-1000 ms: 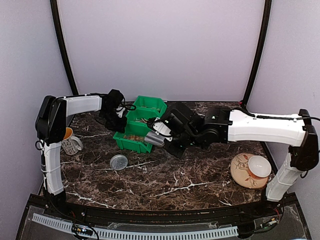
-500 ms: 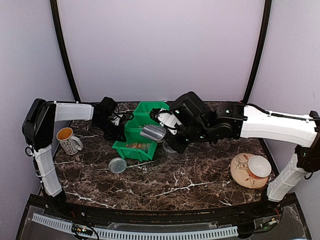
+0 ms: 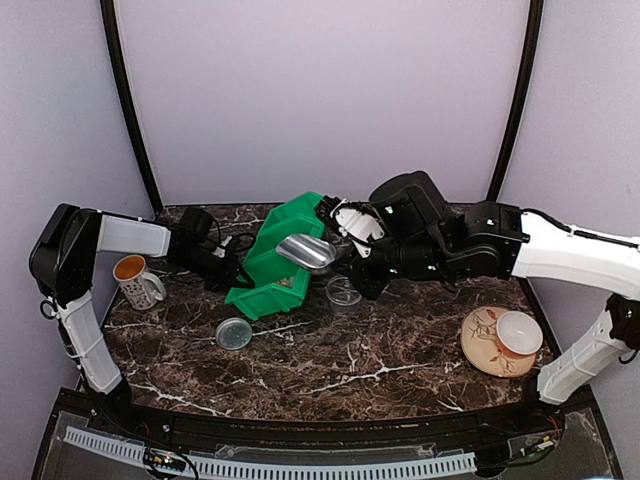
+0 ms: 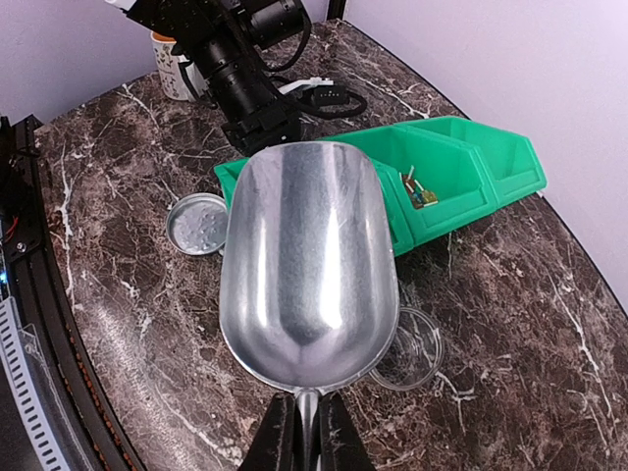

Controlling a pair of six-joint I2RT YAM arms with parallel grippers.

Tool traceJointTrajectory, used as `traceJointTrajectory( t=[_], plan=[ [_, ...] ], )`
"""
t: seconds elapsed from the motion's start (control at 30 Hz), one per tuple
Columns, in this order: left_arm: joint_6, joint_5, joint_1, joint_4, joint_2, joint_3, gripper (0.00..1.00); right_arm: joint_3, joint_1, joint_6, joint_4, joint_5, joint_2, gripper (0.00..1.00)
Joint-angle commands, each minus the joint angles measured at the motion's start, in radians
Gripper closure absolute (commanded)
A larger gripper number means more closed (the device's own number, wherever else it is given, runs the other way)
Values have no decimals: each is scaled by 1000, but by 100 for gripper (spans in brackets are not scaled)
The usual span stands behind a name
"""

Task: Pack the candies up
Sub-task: Adjust the fake candies in the storage box.

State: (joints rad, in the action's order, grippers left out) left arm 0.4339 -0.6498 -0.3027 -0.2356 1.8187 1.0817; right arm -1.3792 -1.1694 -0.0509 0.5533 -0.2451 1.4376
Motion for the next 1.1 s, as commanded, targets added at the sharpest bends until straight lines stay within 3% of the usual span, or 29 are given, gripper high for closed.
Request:
traceJointTrajectory(
  t=[0.0, 0.17, 0.3, 0.43, 0.53, 0.8, 1.07],
  plan=[
    [57, -255, 9, 276, -90, -10, 100, 11, 8, -25, -49, 19, -15, 100],
    [77, -293, 9, 339, -79, -30, 100, 1, 7, -25, -40, 23, -9, 100],
    [5, -198, 9, 226, -84, 3, 100, -25, 8, -11, 5, -3, 4, 100],
    [-41, -104, 8, 106, -101, 38, 90, -85, 7, 20, 95, -57, 43, 100],
    [-60, 3, 6, 31, -128, 57, 100, -134, 7, 47, 162, -93, 84, 100],
    [-135, 198, -28, -90, -178, 90, 100, -257, 7, 112, 257, -125, 208, 100],
    [-199, 299, -50, -130, -178, 107, 100, -413, 7, 164, 386, -129, 383, 100]
  ],
)
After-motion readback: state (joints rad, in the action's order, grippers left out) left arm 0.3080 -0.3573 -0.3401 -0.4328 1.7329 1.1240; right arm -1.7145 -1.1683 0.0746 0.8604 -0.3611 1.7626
